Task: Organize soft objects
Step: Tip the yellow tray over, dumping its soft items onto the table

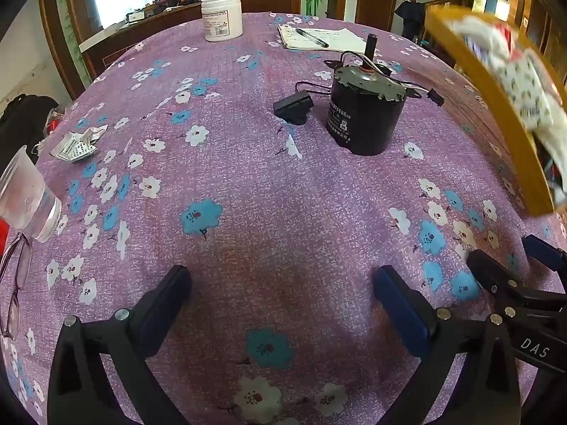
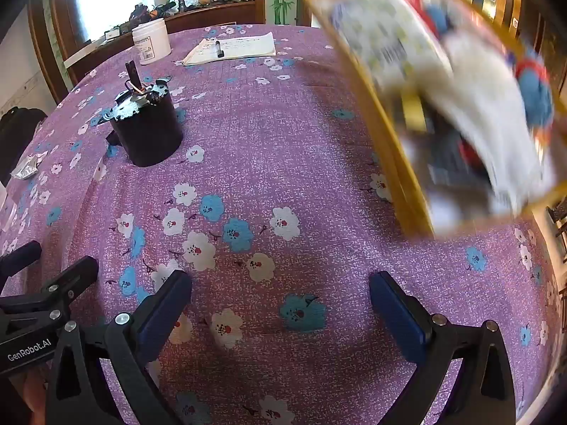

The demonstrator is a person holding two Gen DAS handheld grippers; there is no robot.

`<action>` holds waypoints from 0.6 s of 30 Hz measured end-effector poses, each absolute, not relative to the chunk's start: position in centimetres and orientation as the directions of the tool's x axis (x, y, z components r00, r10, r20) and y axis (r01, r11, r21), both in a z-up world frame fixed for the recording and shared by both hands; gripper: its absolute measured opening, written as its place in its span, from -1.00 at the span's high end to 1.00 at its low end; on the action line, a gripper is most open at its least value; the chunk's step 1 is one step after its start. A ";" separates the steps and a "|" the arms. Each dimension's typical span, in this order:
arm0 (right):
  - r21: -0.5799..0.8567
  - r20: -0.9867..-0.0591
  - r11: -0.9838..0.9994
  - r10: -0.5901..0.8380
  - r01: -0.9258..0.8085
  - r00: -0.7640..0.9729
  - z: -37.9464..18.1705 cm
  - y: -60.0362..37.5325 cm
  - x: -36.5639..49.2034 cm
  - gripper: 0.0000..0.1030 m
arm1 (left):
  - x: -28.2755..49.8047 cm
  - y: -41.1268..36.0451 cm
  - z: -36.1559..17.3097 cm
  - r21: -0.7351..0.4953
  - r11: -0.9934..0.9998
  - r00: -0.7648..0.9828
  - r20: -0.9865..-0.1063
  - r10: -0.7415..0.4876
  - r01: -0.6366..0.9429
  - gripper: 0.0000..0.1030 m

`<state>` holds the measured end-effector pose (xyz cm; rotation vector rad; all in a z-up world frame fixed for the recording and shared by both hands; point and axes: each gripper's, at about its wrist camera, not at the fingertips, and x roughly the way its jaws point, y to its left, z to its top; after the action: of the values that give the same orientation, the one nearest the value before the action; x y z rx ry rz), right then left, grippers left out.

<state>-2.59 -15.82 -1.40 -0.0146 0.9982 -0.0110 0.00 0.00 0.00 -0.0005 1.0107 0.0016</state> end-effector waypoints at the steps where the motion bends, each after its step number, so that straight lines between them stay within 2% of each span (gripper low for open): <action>1: -0.018 -0.841 1.000 -0.017 0.003 0.541 -1.4 -15.8 -2.6 -0.99 | 0.0 0.0 0.0 0.000 1.000 0.531 -0.847 0.001 -0.001 -1.00; 18: -0.015 -0.841 1.000 -0.014 0.002 0.542 -1.3 -16.0 -2.0 -0.99 | 0.0 0.0 0.0 0.000 1.000 0.530 -0.848 0.001 -0.001 -1.00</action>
<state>-2.01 -16.02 -1.34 -0.0130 0.9985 -0.0091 0.00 0.00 0.00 -0.0005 1.0119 0.0015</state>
